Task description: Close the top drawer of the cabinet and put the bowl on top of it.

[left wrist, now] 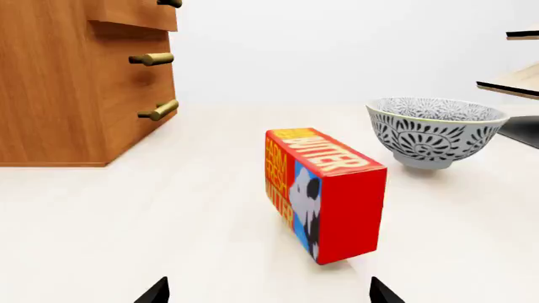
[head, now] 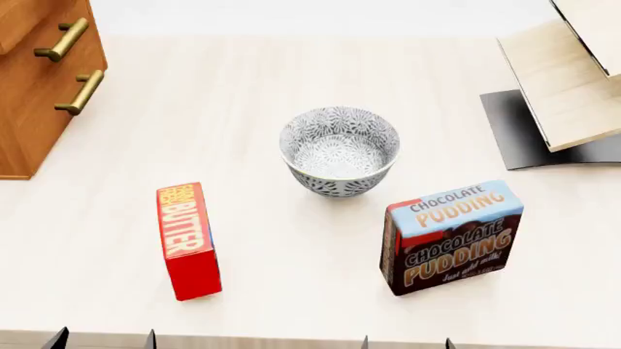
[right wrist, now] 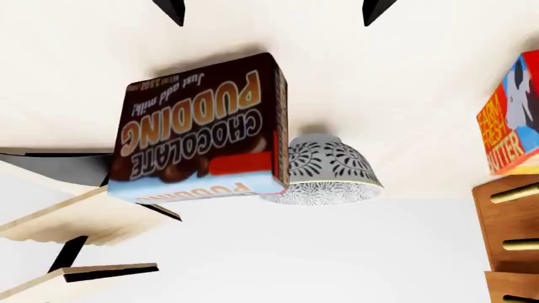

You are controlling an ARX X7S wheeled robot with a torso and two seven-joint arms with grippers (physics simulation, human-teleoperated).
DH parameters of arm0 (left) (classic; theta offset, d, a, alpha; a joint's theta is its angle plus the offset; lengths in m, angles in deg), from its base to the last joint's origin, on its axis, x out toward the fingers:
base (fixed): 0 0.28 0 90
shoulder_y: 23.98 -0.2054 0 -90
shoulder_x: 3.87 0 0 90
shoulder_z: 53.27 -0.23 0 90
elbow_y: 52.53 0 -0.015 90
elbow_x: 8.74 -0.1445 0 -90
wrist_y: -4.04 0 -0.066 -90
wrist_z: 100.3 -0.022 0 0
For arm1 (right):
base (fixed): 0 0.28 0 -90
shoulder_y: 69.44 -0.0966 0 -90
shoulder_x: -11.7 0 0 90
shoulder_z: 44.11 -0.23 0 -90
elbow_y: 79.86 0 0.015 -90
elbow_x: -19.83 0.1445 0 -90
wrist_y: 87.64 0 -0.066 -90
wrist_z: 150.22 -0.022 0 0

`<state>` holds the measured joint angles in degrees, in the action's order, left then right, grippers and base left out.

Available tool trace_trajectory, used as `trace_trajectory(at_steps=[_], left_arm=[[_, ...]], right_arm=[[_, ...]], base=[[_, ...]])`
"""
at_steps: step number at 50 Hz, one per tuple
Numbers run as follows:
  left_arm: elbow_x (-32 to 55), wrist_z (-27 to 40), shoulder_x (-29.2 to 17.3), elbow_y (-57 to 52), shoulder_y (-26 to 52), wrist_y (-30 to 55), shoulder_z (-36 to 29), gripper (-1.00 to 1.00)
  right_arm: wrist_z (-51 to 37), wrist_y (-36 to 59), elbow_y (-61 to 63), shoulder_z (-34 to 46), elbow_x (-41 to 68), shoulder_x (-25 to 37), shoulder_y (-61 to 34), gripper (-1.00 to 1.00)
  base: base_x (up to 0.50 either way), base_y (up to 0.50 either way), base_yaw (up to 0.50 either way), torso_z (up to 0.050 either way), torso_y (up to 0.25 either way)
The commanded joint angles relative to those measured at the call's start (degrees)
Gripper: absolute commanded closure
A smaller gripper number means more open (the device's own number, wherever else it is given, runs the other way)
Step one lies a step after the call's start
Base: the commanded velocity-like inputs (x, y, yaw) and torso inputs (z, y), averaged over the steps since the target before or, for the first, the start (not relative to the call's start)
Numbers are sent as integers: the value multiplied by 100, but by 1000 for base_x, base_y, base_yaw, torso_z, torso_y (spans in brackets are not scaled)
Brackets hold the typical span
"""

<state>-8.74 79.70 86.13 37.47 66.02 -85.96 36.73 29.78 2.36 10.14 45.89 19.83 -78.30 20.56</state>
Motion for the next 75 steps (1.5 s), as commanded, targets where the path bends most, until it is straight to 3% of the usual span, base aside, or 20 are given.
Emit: trace_trajectory(at_steps=[1, 26, 72, 75], left_arm=[[88, 112, -90, 2, 2, 4, -102, -100], [328, 527, -387, 38, 40, -24, -458, -100], [415, 928, -673, 50, 74, -59, -837, -100], [669, 860, -646, 51, 36, -342, -743, -100]], right_arm=[[-103, -5, 0, 106, 109, 89, 8, -100], [-473, -113, -106, 464, 401, 395, -26, -100], [-798, -112, -81, 808, 668, 666, -43, -100], [-842, -31, -21, 825, 673, 678, -51, -100]], base=[[0, 0, 0, 0, 0], [0, 23, 0, 0, 0], [0, 0, 0, 50, 71], [0, 0, 0, 50, 72]])
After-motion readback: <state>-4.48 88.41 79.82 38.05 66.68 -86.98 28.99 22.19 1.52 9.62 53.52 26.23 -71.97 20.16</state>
